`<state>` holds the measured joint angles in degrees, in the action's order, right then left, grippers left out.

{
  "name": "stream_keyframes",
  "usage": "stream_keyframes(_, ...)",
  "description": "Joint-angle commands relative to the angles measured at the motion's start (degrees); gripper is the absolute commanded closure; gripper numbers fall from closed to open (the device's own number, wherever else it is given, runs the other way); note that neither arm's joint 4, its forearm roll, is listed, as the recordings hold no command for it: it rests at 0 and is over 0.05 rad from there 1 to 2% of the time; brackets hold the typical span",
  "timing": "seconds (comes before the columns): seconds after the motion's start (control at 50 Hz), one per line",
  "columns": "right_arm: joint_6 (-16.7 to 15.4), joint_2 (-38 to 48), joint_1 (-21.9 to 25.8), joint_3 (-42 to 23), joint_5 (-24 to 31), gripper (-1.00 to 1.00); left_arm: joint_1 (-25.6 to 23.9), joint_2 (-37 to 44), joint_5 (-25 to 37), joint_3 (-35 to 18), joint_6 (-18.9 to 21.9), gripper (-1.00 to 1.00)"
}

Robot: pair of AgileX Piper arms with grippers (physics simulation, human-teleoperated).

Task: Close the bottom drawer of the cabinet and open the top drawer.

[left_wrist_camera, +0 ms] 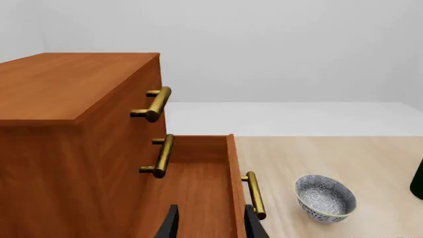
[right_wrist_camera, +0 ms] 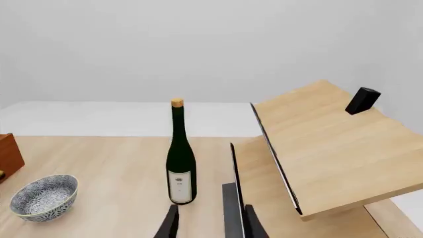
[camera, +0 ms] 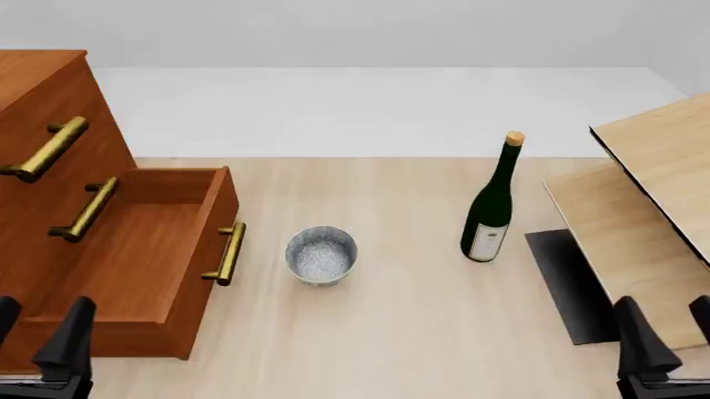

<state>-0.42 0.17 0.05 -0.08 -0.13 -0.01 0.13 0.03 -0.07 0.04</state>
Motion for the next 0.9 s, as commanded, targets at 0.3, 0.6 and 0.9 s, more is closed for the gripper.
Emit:
stream_keyframes(0.3, 0.4, 0.4, 0.0, -0.1, 0.1, -1.00, -2.8, 7.6, -4.6, -4.9, 2.3, -1.00)
stream_keyframes(0.6, 0.7, 0.5, -0.4, -0.1, -0.1, -1.00, -8.1, 29.7, -6.6, -18.0, 3.4, -1.00)
stream_keyframes(0.9, 0.7, 0.7, -0.2, -0.1, -0.4, -1.00, -15.7, 42.6, 6.2, -29.8, 2.1, -1.00)
